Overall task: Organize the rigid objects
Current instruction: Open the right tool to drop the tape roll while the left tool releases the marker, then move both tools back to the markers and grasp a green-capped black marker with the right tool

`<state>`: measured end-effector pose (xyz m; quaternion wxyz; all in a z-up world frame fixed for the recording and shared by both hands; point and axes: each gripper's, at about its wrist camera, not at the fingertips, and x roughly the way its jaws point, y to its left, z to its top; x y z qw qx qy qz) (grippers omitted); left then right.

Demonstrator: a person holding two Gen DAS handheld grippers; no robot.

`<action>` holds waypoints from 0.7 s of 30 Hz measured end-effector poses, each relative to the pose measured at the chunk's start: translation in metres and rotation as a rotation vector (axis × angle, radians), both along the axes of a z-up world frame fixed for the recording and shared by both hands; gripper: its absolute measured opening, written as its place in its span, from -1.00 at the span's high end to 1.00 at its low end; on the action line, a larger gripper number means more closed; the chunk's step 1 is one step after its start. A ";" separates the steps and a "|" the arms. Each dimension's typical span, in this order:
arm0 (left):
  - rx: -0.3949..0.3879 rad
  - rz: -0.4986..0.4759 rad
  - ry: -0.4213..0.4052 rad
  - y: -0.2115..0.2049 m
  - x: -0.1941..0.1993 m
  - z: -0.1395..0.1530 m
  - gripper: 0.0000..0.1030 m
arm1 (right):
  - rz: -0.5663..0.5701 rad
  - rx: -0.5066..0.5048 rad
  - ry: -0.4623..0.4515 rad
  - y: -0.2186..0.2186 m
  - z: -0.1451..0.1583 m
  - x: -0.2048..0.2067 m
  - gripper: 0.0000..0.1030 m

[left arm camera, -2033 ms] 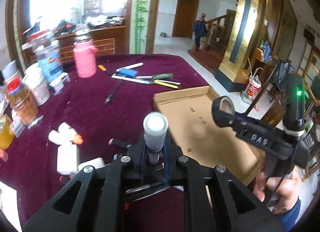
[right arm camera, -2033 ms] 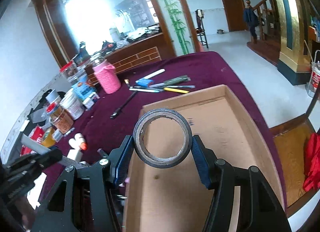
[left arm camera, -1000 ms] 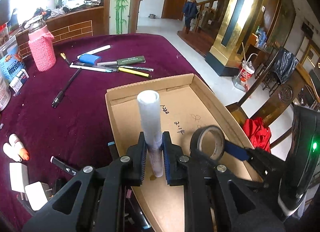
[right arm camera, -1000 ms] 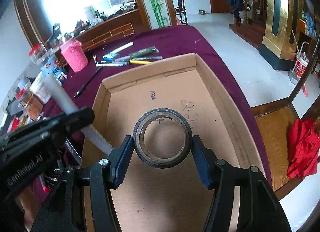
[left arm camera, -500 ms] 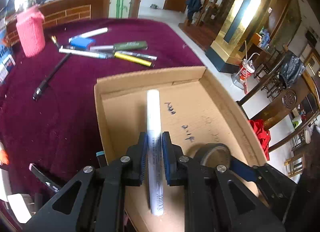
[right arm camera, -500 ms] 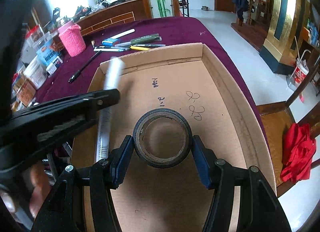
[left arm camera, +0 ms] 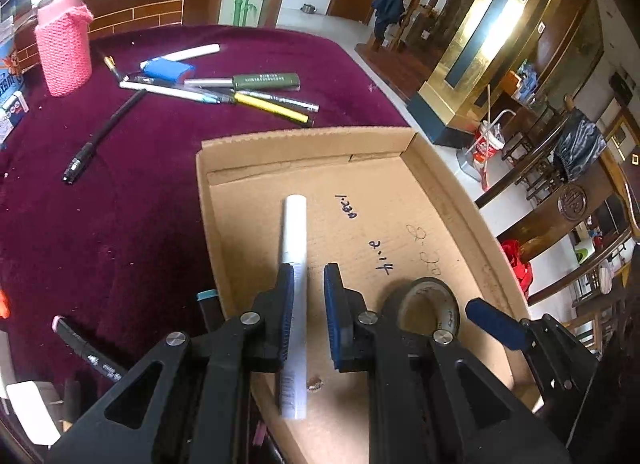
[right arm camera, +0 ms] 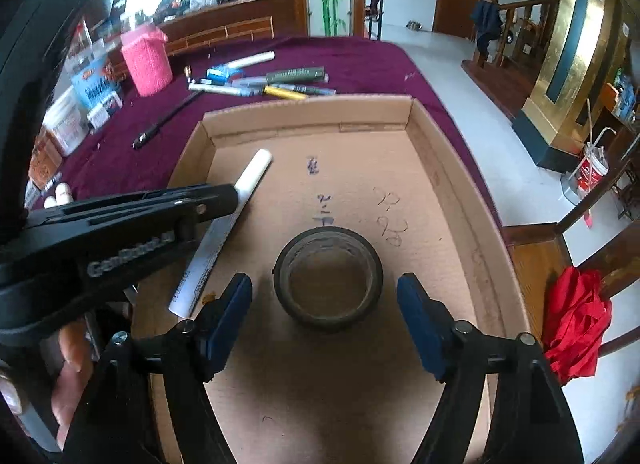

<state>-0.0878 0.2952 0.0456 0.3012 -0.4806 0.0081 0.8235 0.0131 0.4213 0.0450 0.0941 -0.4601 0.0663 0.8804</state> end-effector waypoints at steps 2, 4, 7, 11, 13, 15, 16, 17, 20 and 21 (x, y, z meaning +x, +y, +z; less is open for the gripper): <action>0.012 0.002 0.014 -0.006 0.004 0.008 0.76 | -0.006 -0.019 0.026 0.003 0.005 0.002 -0.37; 0.015 -0.005 0.038 -0.013 0.010 0.017 0.76 | -0.004 -0.042 0.074 0.006 0.014 0.005 -0.37; 0.009 -0.010 0.068 -0.025 0.018 0.031 0.75 | 0.003 -0.080 0.174 0.007 0.028 0.016 -0.37; 0.006 -0.028 0.108 -0.058 0.030 0.048 0.75 | 0.037 -0.157 0.272 0.007 0.040 0.023 -0.37; -0.007 -0.038 0.117 -0.077 0.034 0.052 0.75 | 0.057 -0.186 0.294 0.005 0.042 0.024 -0.37; -0.020 -0.040 0.128 -0.098 0.037 0.053 0.75 | 0.076 -0.213 0.314 0.003 0.045 0.025 -0.37; -0.030 -0.047 0.129 -0.112 0.038 0.052 0.75 | 0.085 -0.222 0.320 0.003 0.046 0.025 -0.37; -0.038 -0.053 0.127 -0.121 0.039 0.050 0.75 | 0.090 -0.230 0.330 0.003 0.047 0.026 -0.37; -0.106 -0.062 0.152 -0.152 0.042 0.042 0.75 | 0.106 -0.245 0.345 0.000 0.049 0.026 -0.37; -0.135 -0.071 0.167 -0.162 0.044 0.038 0.75 | 0.106 -0.245 0.348 0.000 0.049 0.025 -0.37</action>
